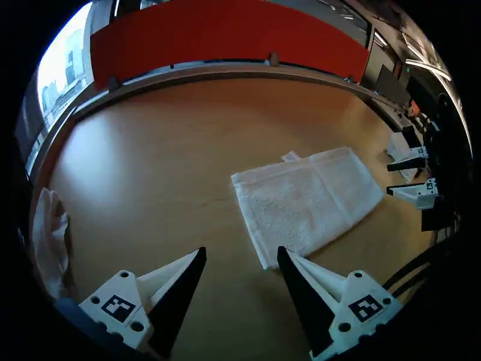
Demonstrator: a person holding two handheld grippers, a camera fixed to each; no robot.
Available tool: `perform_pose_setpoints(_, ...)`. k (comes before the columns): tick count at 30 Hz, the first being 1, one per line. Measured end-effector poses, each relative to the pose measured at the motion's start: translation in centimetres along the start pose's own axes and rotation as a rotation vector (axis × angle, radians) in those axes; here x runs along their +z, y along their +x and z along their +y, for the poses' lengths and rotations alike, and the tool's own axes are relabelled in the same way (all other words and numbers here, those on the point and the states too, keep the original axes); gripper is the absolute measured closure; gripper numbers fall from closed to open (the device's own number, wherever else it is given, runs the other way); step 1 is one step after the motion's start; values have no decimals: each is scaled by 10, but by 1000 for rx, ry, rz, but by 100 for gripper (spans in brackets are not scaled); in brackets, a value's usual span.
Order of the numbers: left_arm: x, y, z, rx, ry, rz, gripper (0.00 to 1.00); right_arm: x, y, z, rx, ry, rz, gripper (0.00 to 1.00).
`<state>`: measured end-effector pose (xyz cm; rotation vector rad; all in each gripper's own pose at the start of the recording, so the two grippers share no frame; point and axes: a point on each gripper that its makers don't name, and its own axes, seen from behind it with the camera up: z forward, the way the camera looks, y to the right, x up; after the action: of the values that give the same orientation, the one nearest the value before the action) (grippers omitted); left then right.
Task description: Fold towel
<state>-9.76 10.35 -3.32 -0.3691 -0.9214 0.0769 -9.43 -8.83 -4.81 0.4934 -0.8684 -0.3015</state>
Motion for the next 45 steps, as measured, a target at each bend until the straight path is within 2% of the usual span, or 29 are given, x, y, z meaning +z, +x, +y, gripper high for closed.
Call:
perform_pose_setpoints(8,-16,-25,0,-39,18,-6,13,-13,-11,-2,10,-5,2,10)
perform_pose_setpoints(15,-26,-34,-3,-57,37,2,13,-15,-14,-4,-8,6,0,10)
perform_pose_setpoints(37,-66,-65,-22,-118,117,23,13,6,-17,-15,-125,94,-43,10)
perform_pose_setpoints(45,-77,-72,-31,-136,141,57,13,12,-16,-16,-154,115,-52,10)
